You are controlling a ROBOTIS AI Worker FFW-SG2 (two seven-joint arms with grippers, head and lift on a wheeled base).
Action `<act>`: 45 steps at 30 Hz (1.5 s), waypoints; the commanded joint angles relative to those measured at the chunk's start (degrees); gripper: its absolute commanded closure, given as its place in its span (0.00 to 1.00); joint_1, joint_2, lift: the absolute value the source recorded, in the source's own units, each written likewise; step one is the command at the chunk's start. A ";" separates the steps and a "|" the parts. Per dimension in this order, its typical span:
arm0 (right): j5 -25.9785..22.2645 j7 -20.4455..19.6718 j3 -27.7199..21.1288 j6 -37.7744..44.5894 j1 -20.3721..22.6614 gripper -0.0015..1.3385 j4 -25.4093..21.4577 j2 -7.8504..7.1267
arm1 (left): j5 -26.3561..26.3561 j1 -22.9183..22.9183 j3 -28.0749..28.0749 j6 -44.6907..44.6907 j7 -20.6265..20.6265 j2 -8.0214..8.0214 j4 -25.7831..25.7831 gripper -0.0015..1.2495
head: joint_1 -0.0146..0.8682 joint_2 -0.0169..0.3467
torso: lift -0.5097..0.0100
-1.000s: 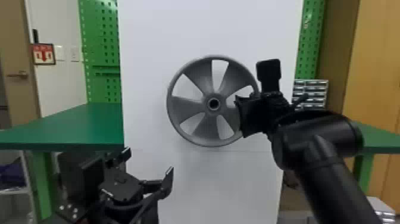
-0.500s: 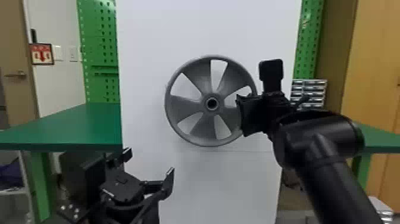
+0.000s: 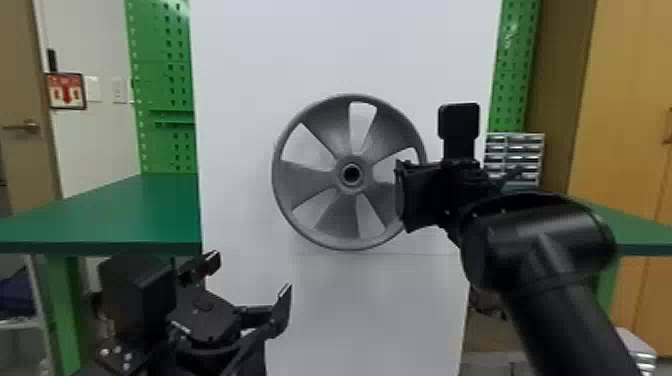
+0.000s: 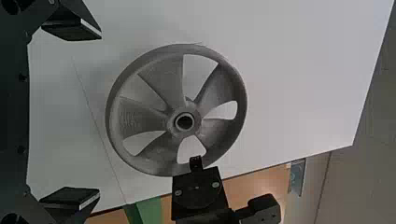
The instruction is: Hold the wheel and insert it
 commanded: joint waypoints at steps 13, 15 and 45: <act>-3.13 1.25 1.11 2.04 7.06 0.32 -11.92 0.05 | 0.08 1.03 0.94 0.00 0.08 -0.09 -0.09 0.08 | 0.25 0.07 | 0.13; -3.48 1.25 0.67 2.12 8.37 0.32 -13.68 0.05 | 0.25 1.30 1.12 0.00 0.08 -0.09 -0.18 0.08 | 0.25 0.07 | 0.13; -5.77 1.68 -3.20 0.10 35.36 0.33 -35.39 -0.27 | -0.27 3.23 5.87 0.00 0.35 -1.06 -1.50 0.08 | 0.25 0.07 | 0.13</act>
